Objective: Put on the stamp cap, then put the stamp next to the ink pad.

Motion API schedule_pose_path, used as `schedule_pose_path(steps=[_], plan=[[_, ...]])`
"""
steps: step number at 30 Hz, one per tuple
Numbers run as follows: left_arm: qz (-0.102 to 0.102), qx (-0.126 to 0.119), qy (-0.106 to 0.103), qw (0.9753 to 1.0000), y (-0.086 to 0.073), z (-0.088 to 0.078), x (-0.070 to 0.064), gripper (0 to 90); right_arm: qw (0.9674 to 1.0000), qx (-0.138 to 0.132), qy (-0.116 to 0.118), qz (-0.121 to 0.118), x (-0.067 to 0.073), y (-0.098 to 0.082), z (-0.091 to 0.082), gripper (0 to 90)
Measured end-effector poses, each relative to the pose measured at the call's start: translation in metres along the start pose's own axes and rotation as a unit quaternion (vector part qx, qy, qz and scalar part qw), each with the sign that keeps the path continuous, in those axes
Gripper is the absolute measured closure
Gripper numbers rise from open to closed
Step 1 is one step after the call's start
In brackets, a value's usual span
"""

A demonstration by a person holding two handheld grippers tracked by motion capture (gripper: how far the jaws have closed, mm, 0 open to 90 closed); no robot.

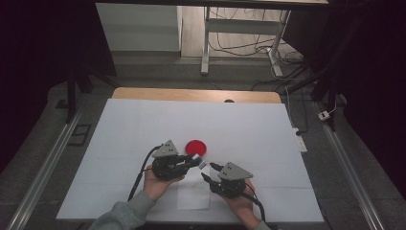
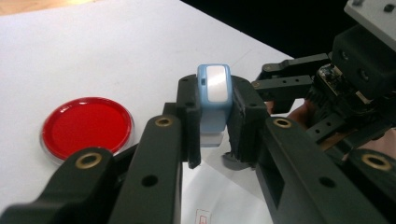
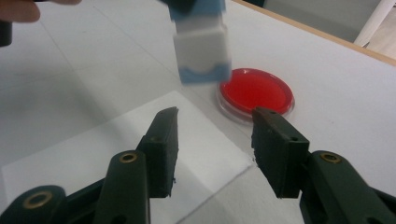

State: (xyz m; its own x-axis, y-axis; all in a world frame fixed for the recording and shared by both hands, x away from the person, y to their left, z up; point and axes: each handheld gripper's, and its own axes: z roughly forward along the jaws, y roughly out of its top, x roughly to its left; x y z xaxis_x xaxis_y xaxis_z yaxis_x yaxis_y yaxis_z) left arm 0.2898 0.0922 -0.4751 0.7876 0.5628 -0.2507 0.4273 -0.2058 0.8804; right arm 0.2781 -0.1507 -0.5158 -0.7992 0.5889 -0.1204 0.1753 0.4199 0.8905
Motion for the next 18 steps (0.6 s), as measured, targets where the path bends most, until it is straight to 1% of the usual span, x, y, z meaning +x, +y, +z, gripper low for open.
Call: schedule_pose_path(steps=[6, 9, 13, 16, 18], plan=[[-0.002, -0.008, 0.002, 1.0, 0.002, -0.007, 0.004, 75.8, 1.0, 0.006, -0.002, 0.008, -0.009, -0.006, -0.013, 49.6], [0.002, -0.009, 0.006, 0.9999, 0.003, -0.009, 0.004, 75.8, 0.9999, 0.004, -0.006, 0.013, -0.016, -0.009, -0.021, 49.5], [0.002, -0.01, 0.008, 0.9999, 0.004, -0.012, 0.006, 75.7, 0.9997, 0.003, -0.014, 0.019, -0.026, -0.012, -0.033, 49.5], [0.006, -0.006, 0.012, 0.9999, 0.004, -0.015, 0.007, 75.7, 0.9994, 0.001, -0.023, 0.026, -0.036, -0.017, -0.042, 49.6], [0.008, -0.004, 0.013, 0.9999, 0.004, -0.016, 0.008, 75.7, 0.9992, 0.002, -0.029, 0.027, -0.041, -0.019, -0.047, 49.6]])
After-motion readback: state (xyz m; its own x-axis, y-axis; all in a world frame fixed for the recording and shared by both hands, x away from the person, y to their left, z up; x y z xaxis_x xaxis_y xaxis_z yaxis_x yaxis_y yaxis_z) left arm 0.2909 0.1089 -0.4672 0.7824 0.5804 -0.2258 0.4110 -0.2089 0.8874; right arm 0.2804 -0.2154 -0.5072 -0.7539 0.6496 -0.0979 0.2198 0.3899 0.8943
